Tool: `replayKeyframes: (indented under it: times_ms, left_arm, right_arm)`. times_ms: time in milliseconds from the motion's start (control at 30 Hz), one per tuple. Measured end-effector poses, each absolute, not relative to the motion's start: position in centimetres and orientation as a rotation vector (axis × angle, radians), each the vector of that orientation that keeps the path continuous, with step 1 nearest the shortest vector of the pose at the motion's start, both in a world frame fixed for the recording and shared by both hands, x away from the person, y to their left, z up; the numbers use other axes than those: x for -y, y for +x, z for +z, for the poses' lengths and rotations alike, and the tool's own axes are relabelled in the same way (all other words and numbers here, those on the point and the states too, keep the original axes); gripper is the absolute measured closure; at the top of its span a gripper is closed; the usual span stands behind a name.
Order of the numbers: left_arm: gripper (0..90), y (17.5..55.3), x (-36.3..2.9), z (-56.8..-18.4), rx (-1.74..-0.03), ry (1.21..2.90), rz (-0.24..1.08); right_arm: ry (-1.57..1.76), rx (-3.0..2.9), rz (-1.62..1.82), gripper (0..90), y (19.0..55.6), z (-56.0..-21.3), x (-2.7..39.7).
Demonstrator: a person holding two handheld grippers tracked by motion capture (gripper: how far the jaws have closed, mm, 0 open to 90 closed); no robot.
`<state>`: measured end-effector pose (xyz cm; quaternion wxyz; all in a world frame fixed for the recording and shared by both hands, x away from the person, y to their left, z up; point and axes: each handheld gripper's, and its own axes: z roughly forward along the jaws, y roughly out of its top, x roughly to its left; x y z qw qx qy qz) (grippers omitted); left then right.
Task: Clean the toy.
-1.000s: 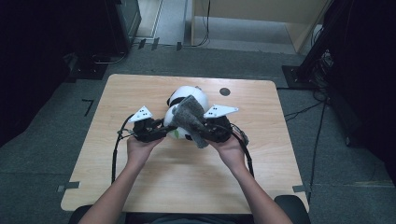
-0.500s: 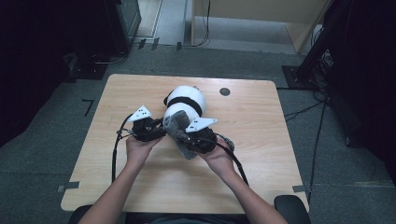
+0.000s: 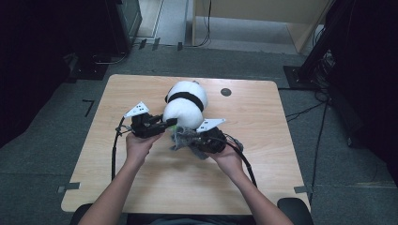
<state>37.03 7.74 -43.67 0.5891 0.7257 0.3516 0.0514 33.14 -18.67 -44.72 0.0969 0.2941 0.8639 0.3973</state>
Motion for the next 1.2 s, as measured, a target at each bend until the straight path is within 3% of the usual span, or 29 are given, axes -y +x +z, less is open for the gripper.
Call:
replayKeyframes:
  times_ms: [1200]
  left_arm:
    - [57.5, 37.1, -10.4, -43.8, -0.812, 1.674, 0.181]
  right_arm:
    - [1.145, -2.416, 1.126, 77.4, 36.1, -44.5, 25.1]
